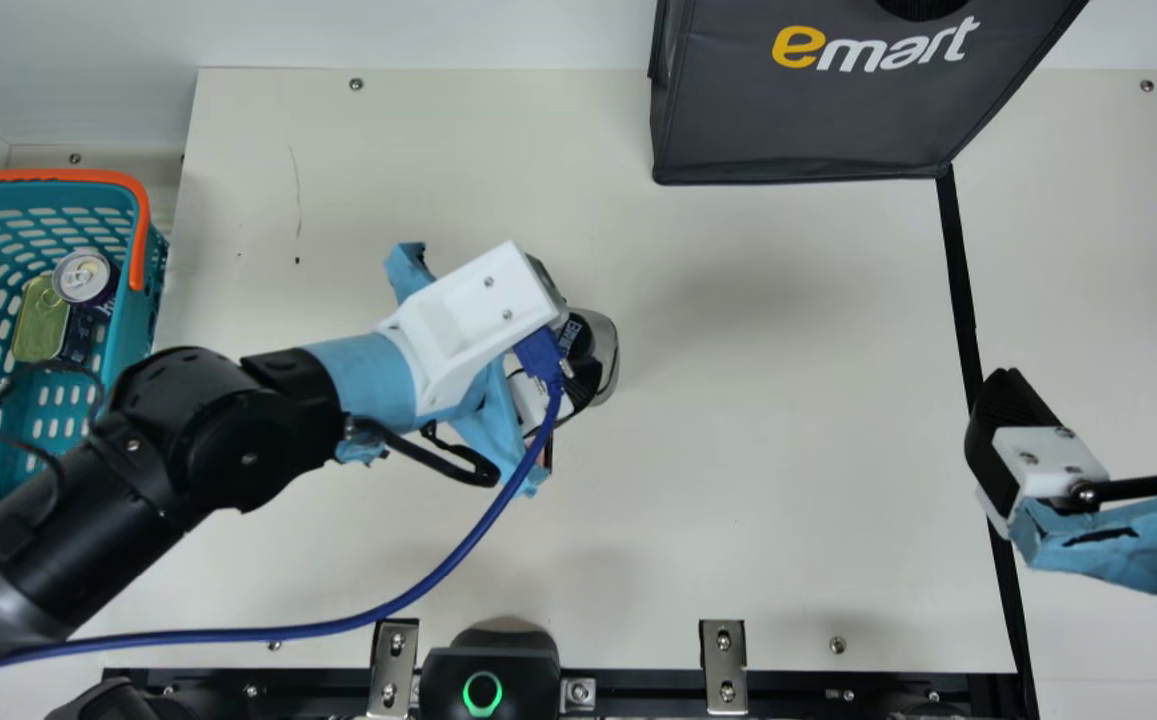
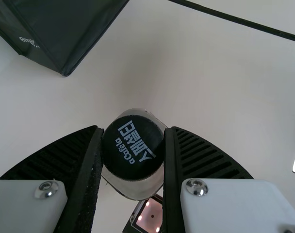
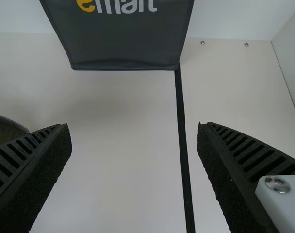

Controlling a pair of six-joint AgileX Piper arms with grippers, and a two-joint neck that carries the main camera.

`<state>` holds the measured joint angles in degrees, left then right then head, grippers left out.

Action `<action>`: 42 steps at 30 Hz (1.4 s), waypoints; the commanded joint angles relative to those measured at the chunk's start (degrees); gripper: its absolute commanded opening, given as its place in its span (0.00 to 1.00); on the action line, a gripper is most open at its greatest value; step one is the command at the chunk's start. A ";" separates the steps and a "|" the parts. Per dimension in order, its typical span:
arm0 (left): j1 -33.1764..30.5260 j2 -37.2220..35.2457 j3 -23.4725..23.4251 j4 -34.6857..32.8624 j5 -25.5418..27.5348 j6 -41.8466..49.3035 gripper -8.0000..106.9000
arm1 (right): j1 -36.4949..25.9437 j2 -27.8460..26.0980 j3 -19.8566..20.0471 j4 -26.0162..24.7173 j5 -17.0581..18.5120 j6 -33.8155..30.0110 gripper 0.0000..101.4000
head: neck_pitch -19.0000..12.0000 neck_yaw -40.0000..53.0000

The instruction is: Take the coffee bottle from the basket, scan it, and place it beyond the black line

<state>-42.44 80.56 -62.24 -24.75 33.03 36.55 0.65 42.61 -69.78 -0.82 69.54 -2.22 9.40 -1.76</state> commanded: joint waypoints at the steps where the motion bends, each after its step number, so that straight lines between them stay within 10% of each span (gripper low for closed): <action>1: -0.33 0.57 -0.18 0.22 -0.27 -0.02 0.16 | 0.00 0.00 0.00 0.00 0.00 0.00 0.90 | -1.48 0.18; 34: -3.59 9.81 -4.85 2.93 -3.86 -1.98 0.16 | 0.00 0.00 0.00 0.00 0.00 0.00 0.90 | -1.48 0.18; 42: -4.04 10.35 -4.84 3.45 -3.93 -2.21 0.39 | 0.00 0.00 0.00 0.00 0.00 0.00 0.90 | -1.48 0.18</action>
<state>-46.42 90.85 -67.05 -21.32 28.99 34.38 0.65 42.61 -69.78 -0.82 69.54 -2.22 9.40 -1.67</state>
